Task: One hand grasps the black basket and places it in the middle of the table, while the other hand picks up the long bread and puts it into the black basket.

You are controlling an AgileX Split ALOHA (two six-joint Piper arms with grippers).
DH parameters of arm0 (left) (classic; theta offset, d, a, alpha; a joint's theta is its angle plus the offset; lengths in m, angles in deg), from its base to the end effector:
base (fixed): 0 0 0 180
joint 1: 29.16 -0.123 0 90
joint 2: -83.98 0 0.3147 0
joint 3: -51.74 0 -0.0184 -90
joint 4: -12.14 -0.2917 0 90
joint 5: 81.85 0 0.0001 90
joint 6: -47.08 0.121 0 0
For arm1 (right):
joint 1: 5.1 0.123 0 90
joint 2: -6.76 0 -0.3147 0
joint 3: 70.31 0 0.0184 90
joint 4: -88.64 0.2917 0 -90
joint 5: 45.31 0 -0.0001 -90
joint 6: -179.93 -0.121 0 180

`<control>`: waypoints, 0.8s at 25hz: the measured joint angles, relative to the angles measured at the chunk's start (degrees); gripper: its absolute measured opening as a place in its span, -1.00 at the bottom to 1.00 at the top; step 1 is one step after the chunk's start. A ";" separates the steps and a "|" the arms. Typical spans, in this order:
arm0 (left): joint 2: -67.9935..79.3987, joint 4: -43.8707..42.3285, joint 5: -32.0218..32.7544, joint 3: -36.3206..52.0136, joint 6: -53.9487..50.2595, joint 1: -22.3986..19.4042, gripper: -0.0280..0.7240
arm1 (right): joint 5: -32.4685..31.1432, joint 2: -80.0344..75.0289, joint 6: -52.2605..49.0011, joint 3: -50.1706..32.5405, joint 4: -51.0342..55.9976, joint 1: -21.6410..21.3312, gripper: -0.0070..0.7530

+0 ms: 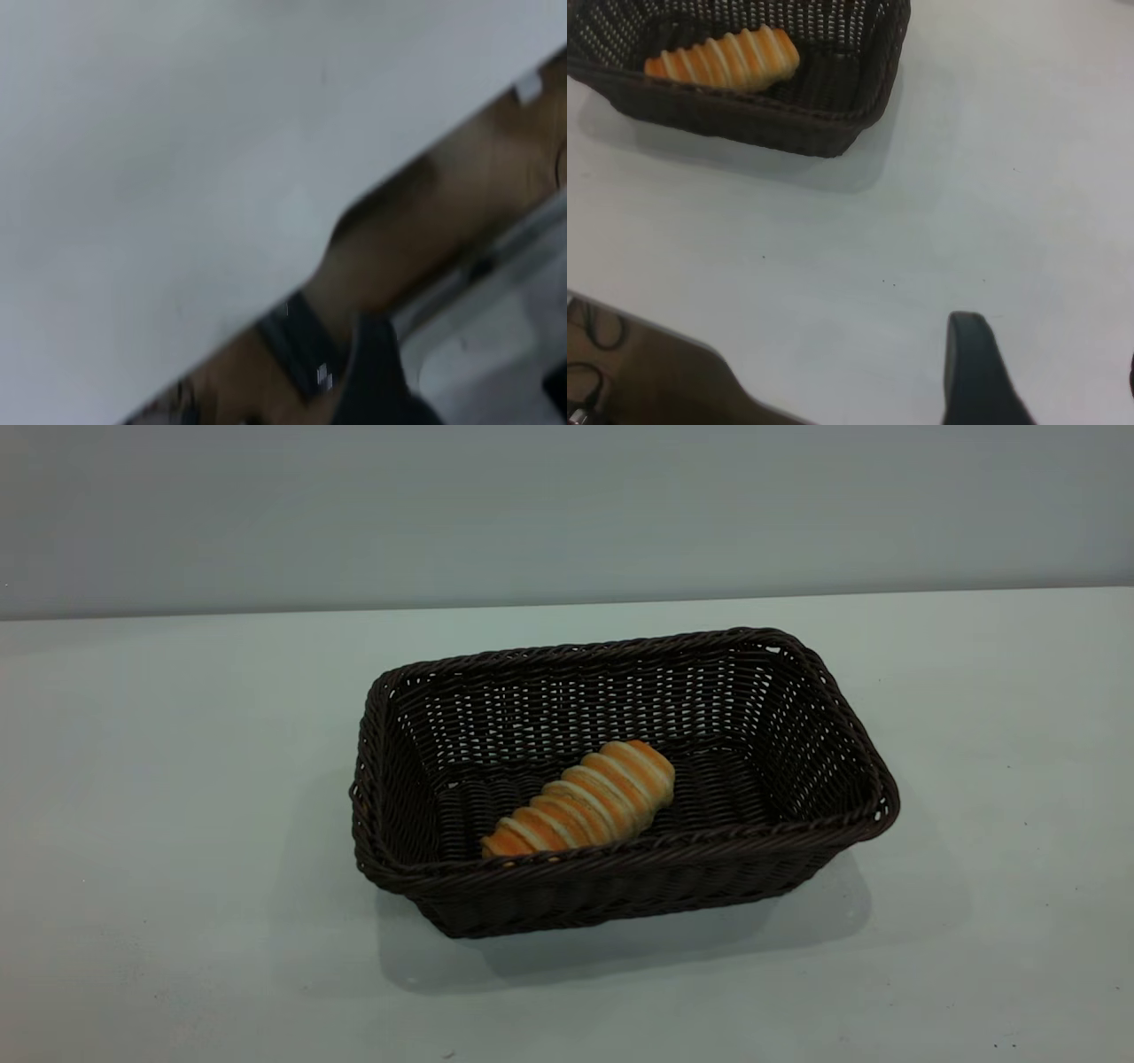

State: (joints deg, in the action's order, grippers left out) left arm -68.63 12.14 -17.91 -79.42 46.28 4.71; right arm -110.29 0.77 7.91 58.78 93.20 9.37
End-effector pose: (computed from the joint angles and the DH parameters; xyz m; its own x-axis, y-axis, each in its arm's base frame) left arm 0.0639 -0.0429 0.2621 -0.6453 0.4164 -0.6404 0.5484 0.8362 -0.0089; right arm 0.0209 0.0144 0.2669 -0.4750 -0.2311 -0.8491 -0.3606 0.9313 -0.0518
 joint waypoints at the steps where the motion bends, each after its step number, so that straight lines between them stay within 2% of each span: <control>1: -0.97 0.00 -0.69 0.15 0.00 0.00 0.65 | 0.00 0.00 -0.06 0.00 0.00 0.00 0.14; 16: -2.33 0.00 -0.29 1.29 0.00 0.00 0.65 | 0.00 0.00 -0.12 0.00 0.00 0.00 0.14; 18: -2.33 0.00 -0.29 1.29 0.00 0.00 0.65 | 0.00 0.10 -0.12 0.00 0.00 -1.11 0.14; 20: -2.33 0.00 -0.29 1.29 0.00 -0.27 0.65 | 0.00 0.11 -0.12 0.00 0.06 -4.04 0.14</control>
State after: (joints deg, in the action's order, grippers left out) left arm -70.96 12.14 -18.20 -78.13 46.28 4.44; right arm -110.29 0.87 7.79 58.78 93.27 5.33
